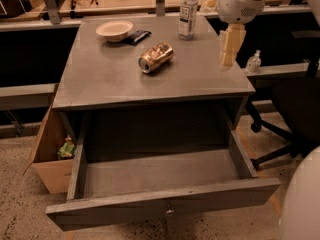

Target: Pick orange can

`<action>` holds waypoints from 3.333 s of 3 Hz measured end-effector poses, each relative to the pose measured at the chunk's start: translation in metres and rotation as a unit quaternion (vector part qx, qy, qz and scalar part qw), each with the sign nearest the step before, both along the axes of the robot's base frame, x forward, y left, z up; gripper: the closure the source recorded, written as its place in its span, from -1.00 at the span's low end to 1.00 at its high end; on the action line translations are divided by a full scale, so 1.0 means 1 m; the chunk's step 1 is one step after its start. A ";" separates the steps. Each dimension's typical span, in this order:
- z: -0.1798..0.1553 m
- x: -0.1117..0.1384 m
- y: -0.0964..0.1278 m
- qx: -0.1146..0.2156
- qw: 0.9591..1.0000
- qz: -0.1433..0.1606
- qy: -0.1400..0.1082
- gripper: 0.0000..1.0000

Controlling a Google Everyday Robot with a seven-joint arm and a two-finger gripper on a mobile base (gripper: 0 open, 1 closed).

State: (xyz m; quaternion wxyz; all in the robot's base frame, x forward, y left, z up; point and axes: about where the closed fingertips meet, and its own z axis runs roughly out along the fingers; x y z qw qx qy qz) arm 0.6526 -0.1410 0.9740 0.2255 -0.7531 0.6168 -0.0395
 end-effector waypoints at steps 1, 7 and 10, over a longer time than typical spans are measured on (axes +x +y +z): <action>-0.016 0.012 0.002 -0.044 0.999 0.019 0.005 -1.00; -0.139 0.127 0.133 -0.083 0.956 0.281 0.008 -0.47; -0.138 0.126 0.135 -0.089 0.955 0.283 0.011 -0.07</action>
Offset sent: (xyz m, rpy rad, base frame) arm 0.0754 0.0010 -0.0587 -0.2720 0.0950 0.3264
